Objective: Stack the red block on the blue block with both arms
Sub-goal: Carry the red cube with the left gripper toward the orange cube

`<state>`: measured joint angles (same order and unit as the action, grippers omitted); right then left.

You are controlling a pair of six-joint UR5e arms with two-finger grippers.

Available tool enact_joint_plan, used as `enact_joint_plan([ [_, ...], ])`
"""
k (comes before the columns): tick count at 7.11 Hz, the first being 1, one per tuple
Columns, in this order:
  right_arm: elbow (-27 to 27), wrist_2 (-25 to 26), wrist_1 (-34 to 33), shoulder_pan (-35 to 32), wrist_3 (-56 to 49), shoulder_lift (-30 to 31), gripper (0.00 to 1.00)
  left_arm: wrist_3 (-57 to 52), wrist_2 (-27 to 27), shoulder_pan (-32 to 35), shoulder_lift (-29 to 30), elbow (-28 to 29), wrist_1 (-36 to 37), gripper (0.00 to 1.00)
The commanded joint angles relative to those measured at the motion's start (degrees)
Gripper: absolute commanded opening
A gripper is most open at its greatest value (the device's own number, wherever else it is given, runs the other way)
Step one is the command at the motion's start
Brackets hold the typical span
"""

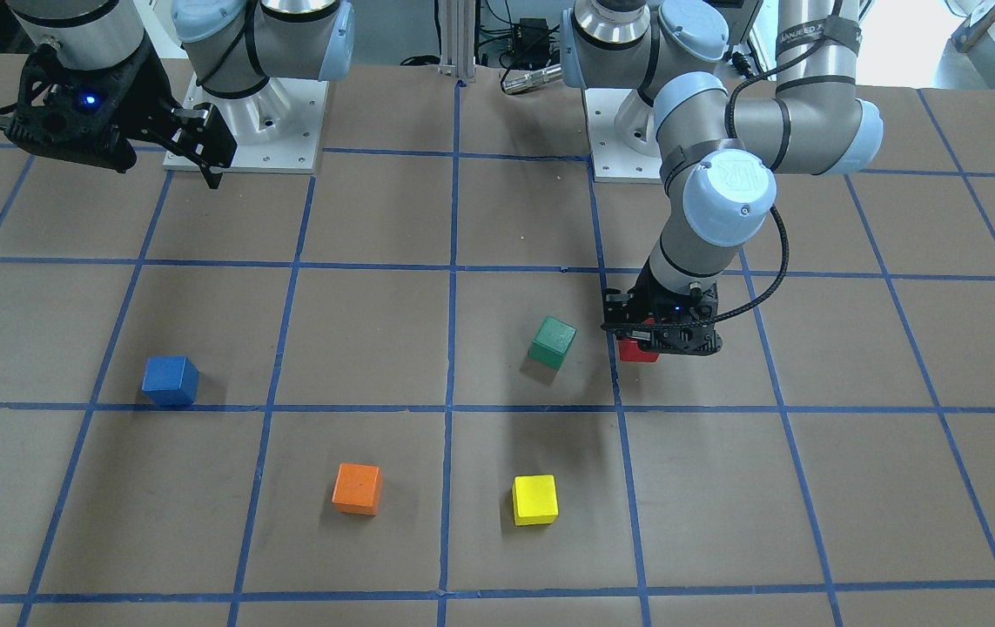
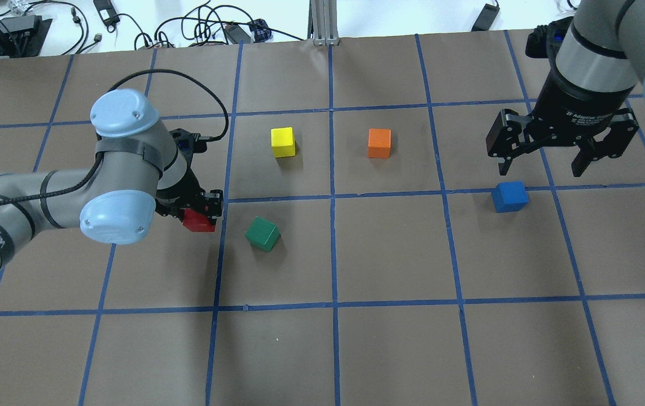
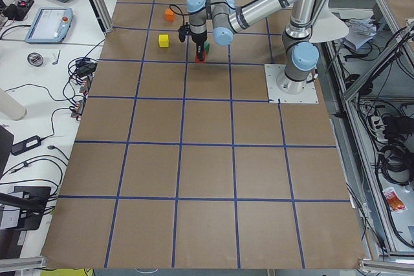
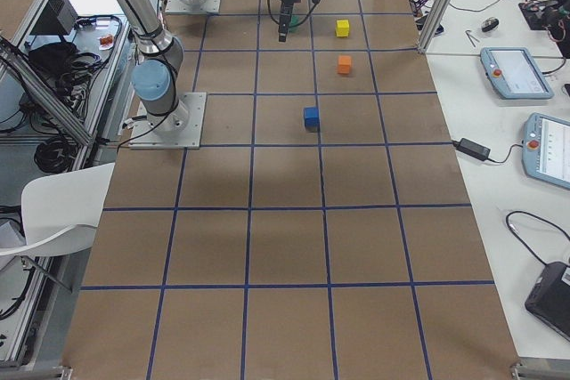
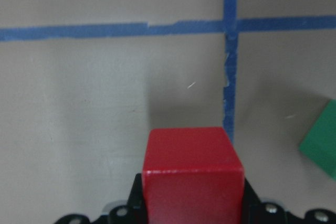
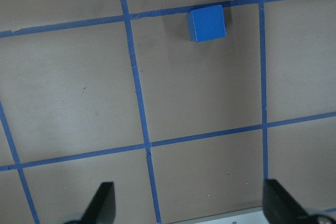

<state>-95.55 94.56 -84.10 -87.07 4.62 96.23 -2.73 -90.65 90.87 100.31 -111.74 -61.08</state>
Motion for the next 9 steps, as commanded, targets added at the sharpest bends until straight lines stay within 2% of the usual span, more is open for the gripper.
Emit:
enact_joint_plan([
  [1,0.4,-0.6,0.0,0.0,0.1,0.0,1.0,9.4,3.8,10.1,4.2,12.5,-6.2,0.0],
  [3,0.4,-0.3,0.0,0.1,0.0,0.1,1.0,14.8,5.0,14.7,10.2,16.4,-5.2,0.0],
  [4,0.4,-0.5,0.0,0.0,0.0,0.1,1.0,14.9,6.1,16.2,12.8,17.1,-1.7,0.0],
  [7,0.5,-0.5,-0.1,0.0,-0.2,0.1,1.0,14.9,5.7,18.5,19.1,17.3,6.5,0.0],
  [8,0.3,-0.4,0.0,0.0,-0.1,0.1,1.0,14.9,5.6,18.9,20.4,17.3,7.1,0.0],
  [9,0.2,-0.4,-0.1,0.0,0.0,0.1,1.0,14.5,5.3,20.5,21.1,17.3,7.6,0.6],
])
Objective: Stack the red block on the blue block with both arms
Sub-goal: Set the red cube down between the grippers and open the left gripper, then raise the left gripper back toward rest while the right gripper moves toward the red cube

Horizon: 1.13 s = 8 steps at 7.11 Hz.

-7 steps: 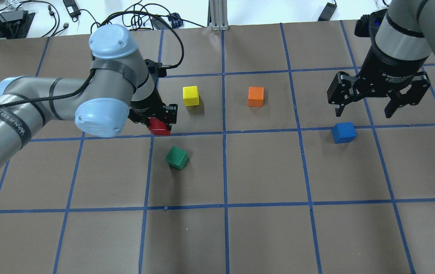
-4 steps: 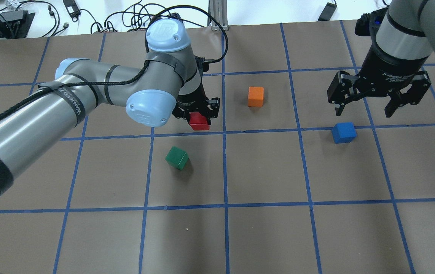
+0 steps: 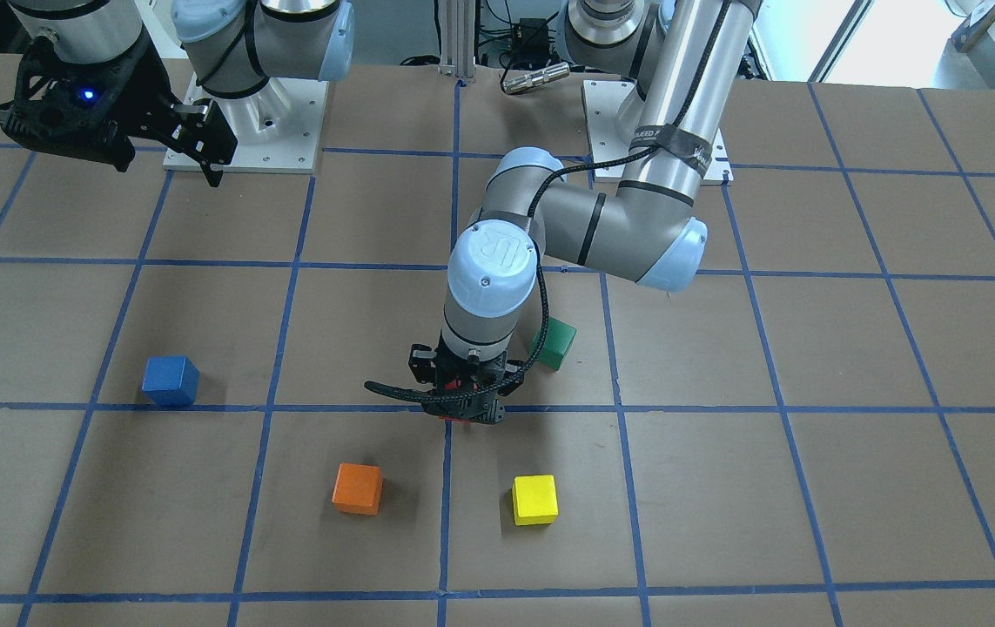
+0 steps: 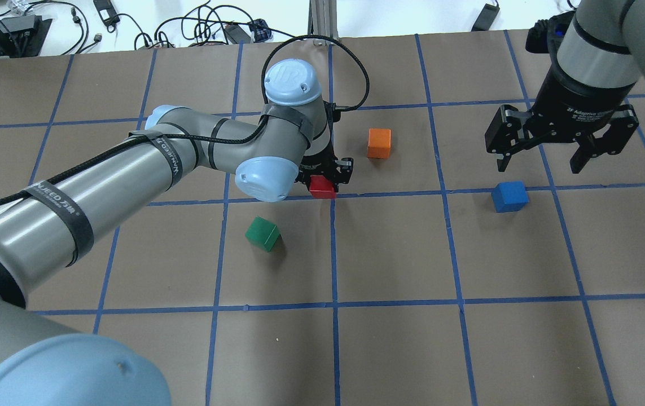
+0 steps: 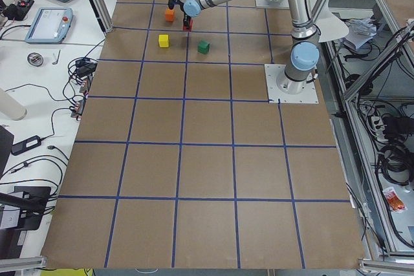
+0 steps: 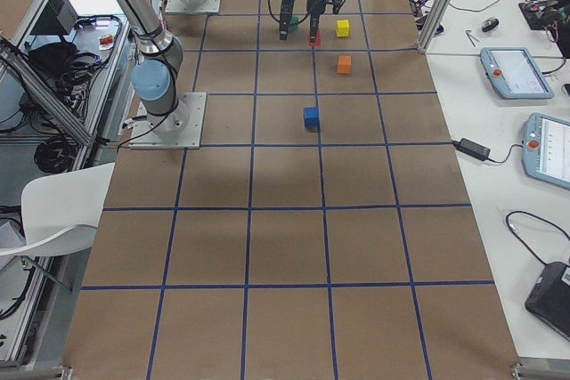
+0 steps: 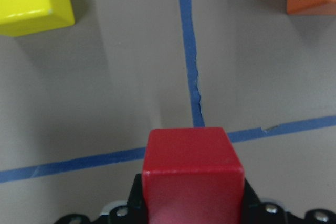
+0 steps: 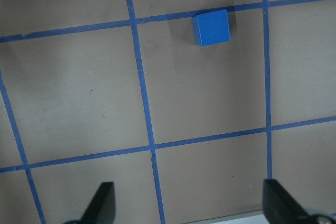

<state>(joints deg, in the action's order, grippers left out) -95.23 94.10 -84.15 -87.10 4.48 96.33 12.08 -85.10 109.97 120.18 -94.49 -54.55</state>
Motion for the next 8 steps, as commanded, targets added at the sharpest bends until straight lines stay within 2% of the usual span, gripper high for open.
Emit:
enact_joint_plan([
  [1,-0.2,0.1,0.0,0.0,0.0,0.0,1.0,0.3,-0.8,2.1,1.8,0.0,0.9,1.0],
  [3,-0.2,0.6,0.3,0.0,0.0,0.0,1.0,-0.3,-0.8,1.8,0.9,0.8,0.7,1.0],
  [4,-0.2,0.4,-0.1,-0.1,0.8,-0.1,1.0,-0.7,-0.8,0.7,0.2,2.8,-3.4,1.0],
  [6,-0.7,-0.1,0.1,-0.1,1.1,-1.6,1.0,-3.4,-2.1,-1.8,-5.3,10.1,-18.1,1.0],
  [7,-0.5,-0.9,0.0,-0.1,1.0,-1.4,1.0,-8.7,-7.0,-4.8,-8.5,10.8,-23.1,1.0],
  [8,-0.4,-1.4,-0.7,-0.1,1.1,-1.8,1.0,-11.4,-7.3,-9.0,-12.7,9.3,-27.7,1.0],
])
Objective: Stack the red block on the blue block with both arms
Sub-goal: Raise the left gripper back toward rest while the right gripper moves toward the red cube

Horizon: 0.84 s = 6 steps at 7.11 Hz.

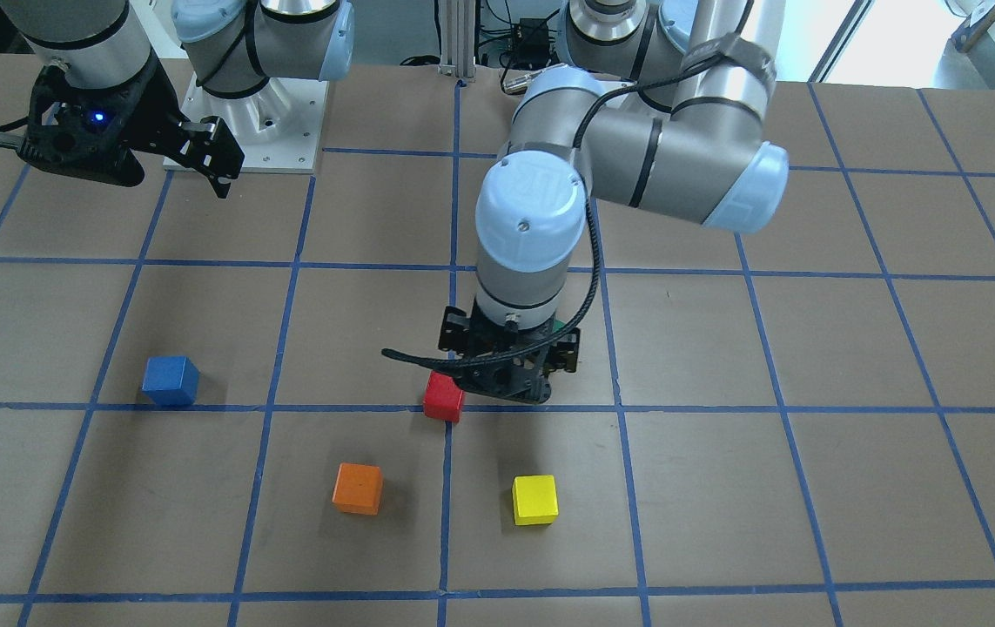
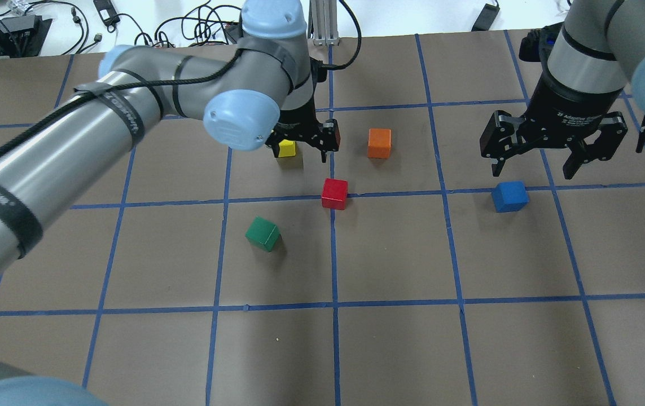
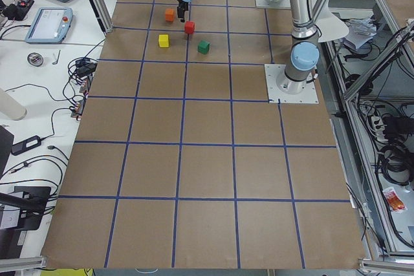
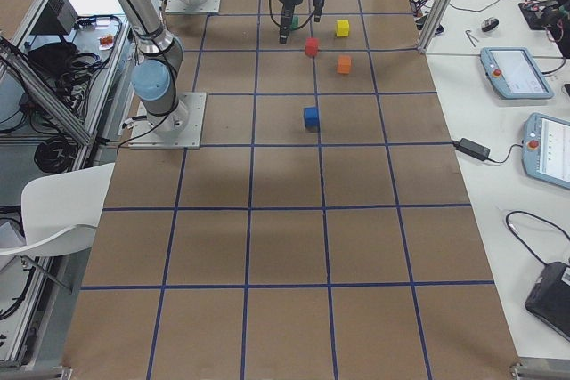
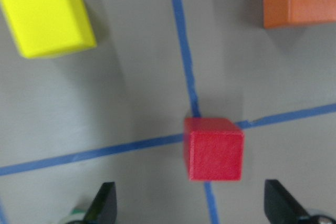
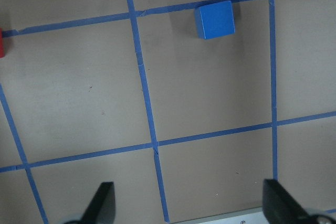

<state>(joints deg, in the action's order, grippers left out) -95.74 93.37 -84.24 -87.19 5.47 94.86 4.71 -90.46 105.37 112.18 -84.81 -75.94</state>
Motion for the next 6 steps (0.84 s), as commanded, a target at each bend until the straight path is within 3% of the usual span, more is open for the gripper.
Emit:
enact_joint_plan([
  [1,0.1,-4.4,-3.0,-0.3,0.2,-2.7,1.0,-8.4,-1.8,-7.7,-9.2,-3.1,-6.2,1.0],
  [3,-0.1,-5.7,-9.0,-3.1,2.1,-6.3,1.0,-8.9,-1.9,-9.8,-17.0,-4.5,-9.5,1.0],
  [6,0.1,-5.7,-16.9,-11.6,16.4,-13.1,1.0,-7.4,-0.9,-13.2,-20.5,-4.0,-13.0,1.0],
])
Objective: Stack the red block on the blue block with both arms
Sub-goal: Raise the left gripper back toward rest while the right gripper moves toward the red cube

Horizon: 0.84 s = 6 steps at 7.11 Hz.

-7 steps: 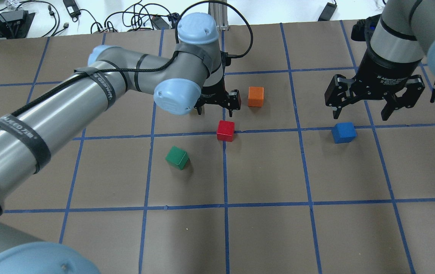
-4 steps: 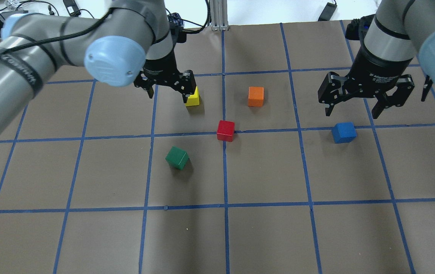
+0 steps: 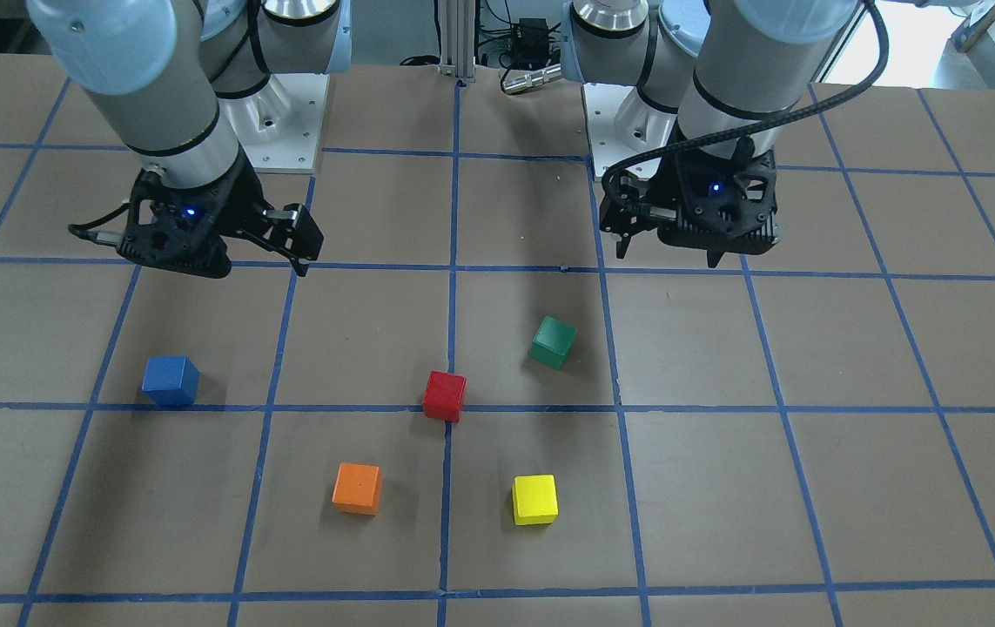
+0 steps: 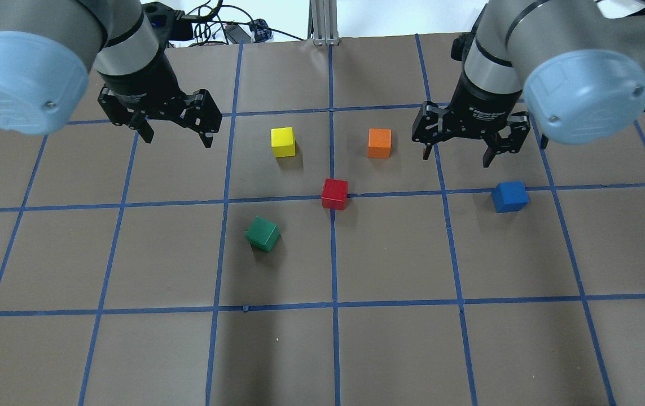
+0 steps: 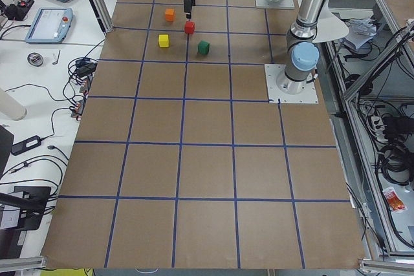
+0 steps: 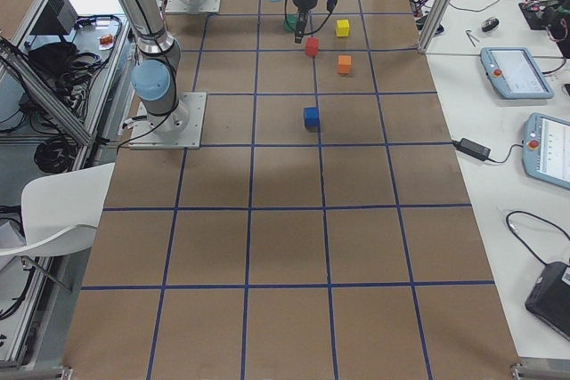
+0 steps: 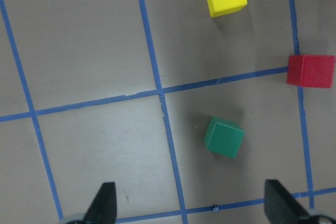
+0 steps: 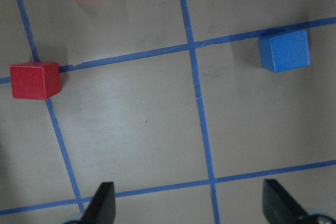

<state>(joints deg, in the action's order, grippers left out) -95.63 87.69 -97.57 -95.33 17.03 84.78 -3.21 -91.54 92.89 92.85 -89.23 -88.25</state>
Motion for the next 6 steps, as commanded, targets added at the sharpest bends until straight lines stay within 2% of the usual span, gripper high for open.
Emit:
enact_joint_plan([
  [1,0.0,0.1,-7.4,-6.2,8.3,-5.0,1.0,0.7,0.5,-0.4,-1.3,0.1,0.1,1.0],
  [4,0.0,-0.1,-15.5,-11.8,16.8,-12.0,1.0,0.6,0.0,-0.4,-1.8,-0.5,-0.2,1.0],
  [6,0.0,-0.2,-16.9,-12.9,17.9,-14.4,1.0,2.5,-0.2,-1.0,-1.7,0.2,-0.7,1.0],
])
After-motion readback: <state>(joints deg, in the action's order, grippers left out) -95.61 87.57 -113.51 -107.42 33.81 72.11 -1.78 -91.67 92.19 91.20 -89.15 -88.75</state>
